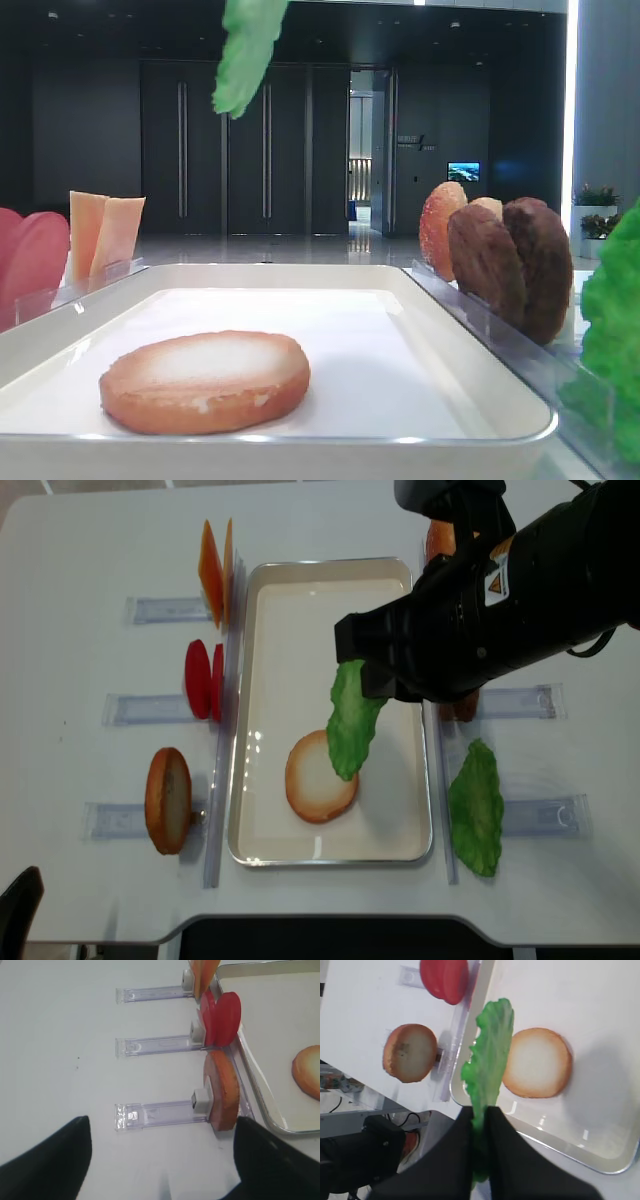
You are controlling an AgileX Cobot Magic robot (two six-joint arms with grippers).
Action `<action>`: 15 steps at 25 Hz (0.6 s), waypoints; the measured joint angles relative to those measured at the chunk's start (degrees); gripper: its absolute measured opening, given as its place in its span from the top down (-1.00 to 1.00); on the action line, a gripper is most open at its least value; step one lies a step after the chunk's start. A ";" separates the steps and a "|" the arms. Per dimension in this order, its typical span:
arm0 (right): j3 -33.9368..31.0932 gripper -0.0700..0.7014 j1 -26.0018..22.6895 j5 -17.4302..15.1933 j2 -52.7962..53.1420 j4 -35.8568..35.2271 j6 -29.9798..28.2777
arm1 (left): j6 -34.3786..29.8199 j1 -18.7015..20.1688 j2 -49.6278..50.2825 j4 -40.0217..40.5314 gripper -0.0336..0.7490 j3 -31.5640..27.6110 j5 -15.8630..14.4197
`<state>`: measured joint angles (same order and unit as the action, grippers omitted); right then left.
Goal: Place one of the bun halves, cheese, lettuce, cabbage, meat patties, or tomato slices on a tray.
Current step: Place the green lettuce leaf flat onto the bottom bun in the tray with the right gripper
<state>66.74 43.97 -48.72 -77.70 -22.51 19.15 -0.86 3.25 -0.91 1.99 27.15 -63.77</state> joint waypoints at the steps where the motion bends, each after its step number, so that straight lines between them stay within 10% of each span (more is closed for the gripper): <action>1: 0.00 0.72 0.00 0.73 -0.60 -1.54 -1.20 | 0.00 0.00 0.00 0.00 -0.85 0.00 0.00; 15: 0.00 0.72 0.00 4.34 -13.78 -29.78 -30.55 | 0.00 0.00 0.00 0.00 -0.85 0.00 0.00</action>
<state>66.74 43.97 -44.38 -91.48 -52.29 -11.40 -0.86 3.25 -0.91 1.99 27.15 -63.77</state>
